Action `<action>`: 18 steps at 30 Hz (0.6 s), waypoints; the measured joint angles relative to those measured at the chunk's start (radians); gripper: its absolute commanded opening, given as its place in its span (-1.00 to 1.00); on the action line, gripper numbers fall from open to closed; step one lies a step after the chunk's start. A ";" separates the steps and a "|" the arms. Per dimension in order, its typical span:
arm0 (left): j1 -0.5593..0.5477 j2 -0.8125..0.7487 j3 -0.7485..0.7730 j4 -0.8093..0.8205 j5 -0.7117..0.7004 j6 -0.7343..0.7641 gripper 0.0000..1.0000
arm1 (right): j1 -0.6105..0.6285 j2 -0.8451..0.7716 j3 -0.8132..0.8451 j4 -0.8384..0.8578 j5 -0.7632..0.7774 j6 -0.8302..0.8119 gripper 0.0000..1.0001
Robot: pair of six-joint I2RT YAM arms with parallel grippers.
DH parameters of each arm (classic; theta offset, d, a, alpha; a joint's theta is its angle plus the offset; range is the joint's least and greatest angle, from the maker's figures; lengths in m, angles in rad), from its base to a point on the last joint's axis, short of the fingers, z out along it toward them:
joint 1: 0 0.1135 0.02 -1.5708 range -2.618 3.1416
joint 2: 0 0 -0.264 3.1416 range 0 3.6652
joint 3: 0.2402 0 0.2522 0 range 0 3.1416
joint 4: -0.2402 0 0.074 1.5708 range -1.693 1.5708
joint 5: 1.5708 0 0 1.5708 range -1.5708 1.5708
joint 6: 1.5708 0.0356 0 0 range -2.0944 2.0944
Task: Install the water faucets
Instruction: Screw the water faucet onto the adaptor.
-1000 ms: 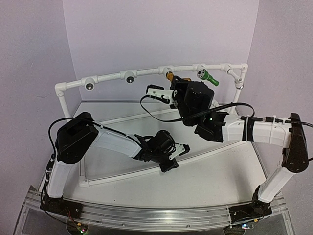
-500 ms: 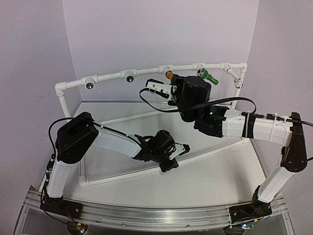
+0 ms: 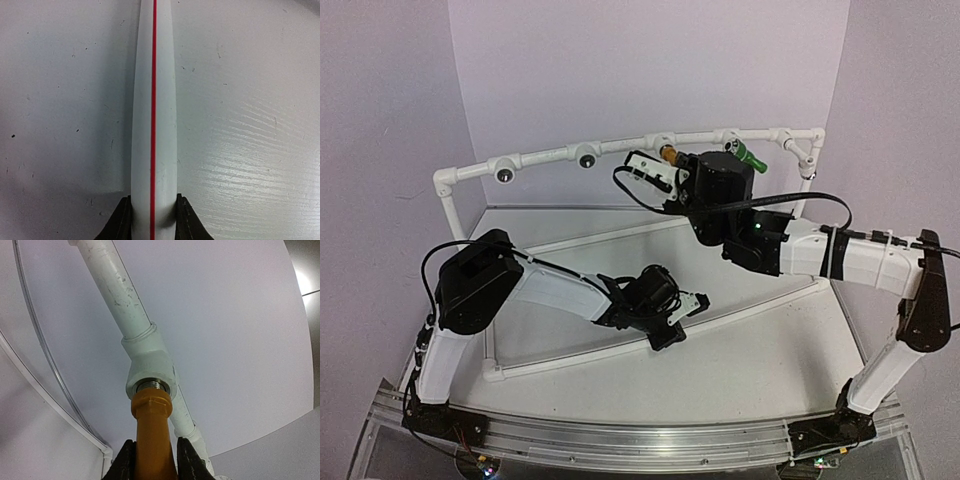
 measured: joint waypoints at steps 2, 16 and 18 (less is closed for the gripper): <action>0.000 0.002 0.003 -0.003 0.000 0.000 -1.00 | 0.000 -0.004 0.000 -0.009 -0.005 0.023 -1.00; -0.002 0.028 0.053 -0.034 -0.006 0.000 -1.00 | 0.000 -0.005 0.033 -0.075 0.001 0.138 -1.00; -0.003 0.028 0.053 -0.034 -0.006 0.000 -1.00 | 0.000 -0.004 0.035 -0.076 -0.001 0.157 -1.00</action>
